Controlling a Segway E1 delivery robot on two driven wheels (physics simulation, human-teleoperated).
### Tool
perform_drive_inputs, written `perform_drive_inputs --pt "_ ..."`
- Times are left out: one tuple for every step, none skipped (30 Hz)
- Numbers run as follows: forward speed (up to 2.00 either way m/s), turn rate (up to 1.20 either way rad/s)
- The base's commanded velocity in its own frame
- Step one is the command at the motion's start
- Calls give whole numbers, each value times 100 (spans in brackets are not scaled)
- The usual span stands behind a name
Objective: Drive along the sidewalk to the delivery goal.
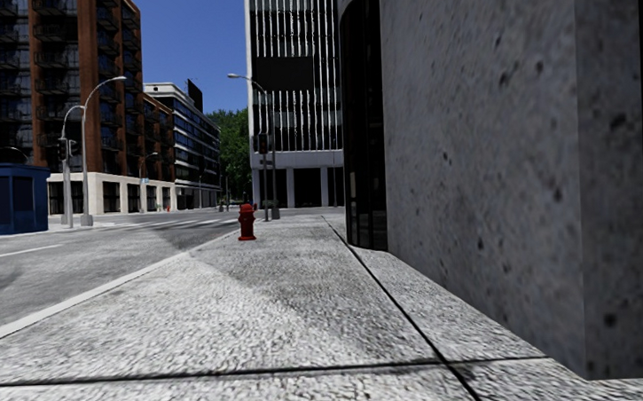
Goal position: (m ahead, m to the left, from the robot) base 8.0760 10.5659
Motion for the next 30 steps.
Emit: perform_drive_inputs --pt "158 0" --pt "158 0" --pt "158 0" --pt "158 0" --pt "158 0" --pt "158 0" --pt "158 0" --pt "158 0" --pt "158 0" --pt "158 0" --pt "158 0" --pt "158 0" --pt "158 0" --pt "158 0" --pt "158 0" --pt "158 0" --pt "158 0" --pt "158 0" --pt "158 0" --pt "158 0" --pt "174 0" --pt "176 0" --pt "177 0" --pt "177 0" --pt "179 0" --pt "181 0" --pt "185 0" --pt "190 0" --pt "195 0" --pt "200 0"
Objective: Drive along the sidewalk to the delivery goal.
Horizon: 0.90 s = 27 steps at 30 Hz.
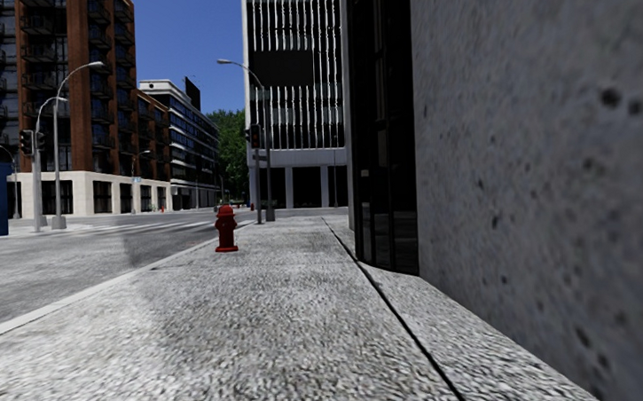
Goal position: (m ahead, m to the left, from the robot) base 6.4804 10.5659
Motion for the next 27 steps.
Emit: perform_drive_inputs --pt "200 0" --pt "200 0" --pt "200 0" --pt "200 0" --pt "200 0" --pt "200 0" --pt "200 0" --pt "200 0" --pt "200 0" --pt "200 0" --pt "200 0" --pt "200 0" --pt "200 0" --pt "200 0" --pt "200 0" --pt "200 0" --pt "200 0" --pt "200 0" --pt "200 0" --pt "200 0" --pt "200 0" --pt "200 0" --pt "200 0" --pt "200 0" --pt "200 0" --pt "200 0" --pt "200 0"
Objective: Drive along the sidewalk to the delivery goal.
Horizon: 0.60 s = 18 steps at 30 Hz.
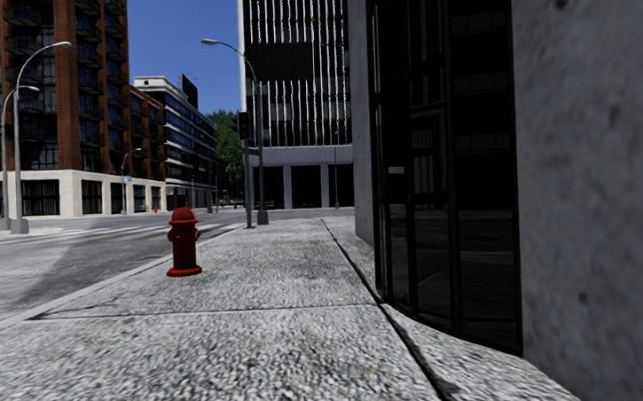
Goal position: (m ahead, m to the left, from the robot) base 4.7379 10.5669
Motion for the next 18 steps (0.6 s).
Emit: perform_drive_inputs --pt "200 0" --pt "200 0" --pt "200 0" --pt "200 0" --pt "200 0" --pt "200 0" --pt "200 0" --pt "200 0" --pt "200 0" --pt "200 64" --pt "200 82" --pt "200 90" --pt "200 48" --pt "200 0" --pt "200 0" --pt "200 0" --pt "200 0" --pt "200 0"
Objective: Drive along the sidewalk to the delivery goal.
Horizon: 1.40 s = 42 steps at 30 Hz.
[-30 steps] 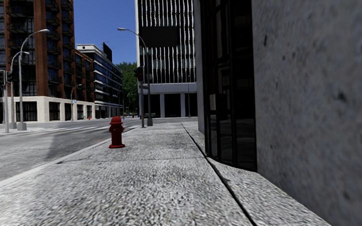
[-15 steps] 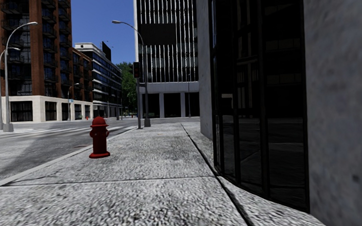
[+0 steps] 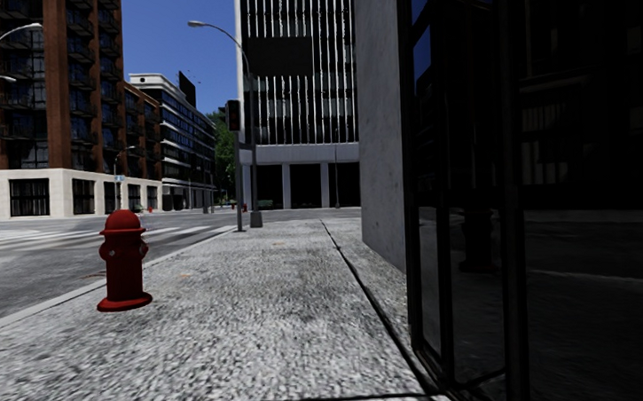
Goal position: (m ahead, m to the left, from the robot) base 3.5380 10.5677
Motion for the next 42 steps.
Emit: perform_drive_inputs --pt "200 0" --pt "200 0" --pt "200 0" --pt "200 0" --pt "200 0" --pt "200 0" --pt "200 0" --pt "200 0" --pt "200 0" --pt "200 0" --pt "200 0" --pt "200 0" --pt "200 0" --pt "200 0" --pt "200 0" --pt "200 0" --pt "200 0" --pt "200 0" --pt "200 0" --pt "200 0" --pt "200 0" --pt "200 0" --pt "200 0" --pt "200 0" --pt "200 0" --pt "200 0" --pt "200 0" --pt "200 0" --pt "200 0" --pt "200 0" --pt "200 0" --pt "200 0" --pt "200 0" --pt "200 0" --pt "200 0" --pt "200 0" --pt "200 0" --pt "200 0" --pt "200 0" --pt "200 0" --pt "200 0" --pt "200 0"
